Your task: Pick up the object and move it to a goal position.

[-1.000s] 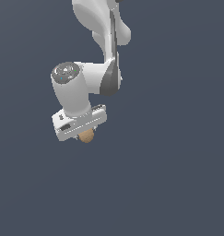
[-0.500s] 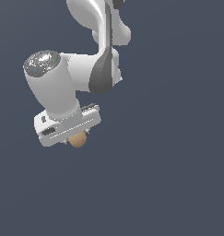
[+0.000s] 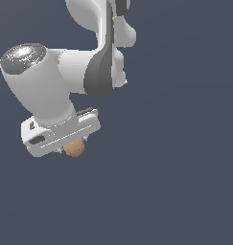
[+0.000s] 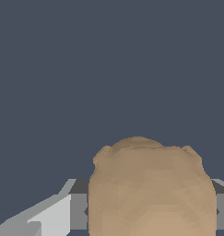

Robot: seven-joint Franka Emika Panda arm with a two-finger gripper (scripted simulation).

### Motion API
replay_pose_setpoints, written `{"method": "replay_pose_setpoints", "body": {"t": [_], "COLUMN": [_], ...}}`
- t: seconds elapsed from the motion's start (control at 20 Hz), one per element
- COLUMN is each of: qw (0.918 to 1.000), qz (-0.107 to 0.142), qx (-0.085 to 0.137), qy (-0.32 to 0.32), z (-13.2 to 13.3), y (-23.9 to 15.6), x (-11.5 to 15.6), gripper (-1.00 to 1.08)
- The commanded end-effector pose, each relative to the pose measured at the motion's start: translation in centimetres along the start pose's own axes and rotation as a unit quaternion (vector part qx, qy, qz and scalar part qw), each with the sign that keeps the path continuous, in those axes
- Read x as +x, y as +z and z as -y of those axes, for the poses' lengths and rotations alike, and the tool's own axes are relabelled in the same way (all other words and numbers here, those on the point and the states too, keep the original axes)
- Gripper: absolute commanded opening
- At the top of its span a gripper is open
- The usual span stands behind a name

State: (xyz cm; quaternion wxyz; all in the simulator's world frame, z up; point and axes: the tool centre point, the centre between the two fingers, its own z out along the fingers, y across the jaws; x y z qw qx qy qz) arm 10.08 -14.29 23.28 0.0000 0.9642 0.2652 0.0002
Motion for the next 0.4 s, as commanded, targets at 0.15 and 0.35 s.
{"method": "replay_pose_setpoints", "body": {"t": [0.15,0.35], "qw": [1.0000,1.0000], "qz": [0.000,0.000], "qx": [0.000,0.000], "qy": [0.000,0.000], "z": [-0.53,-0.62], "y": [-0.56,-0.62], "x": [0.40,0.47], "gripper": [-1.00,-1.00]}}
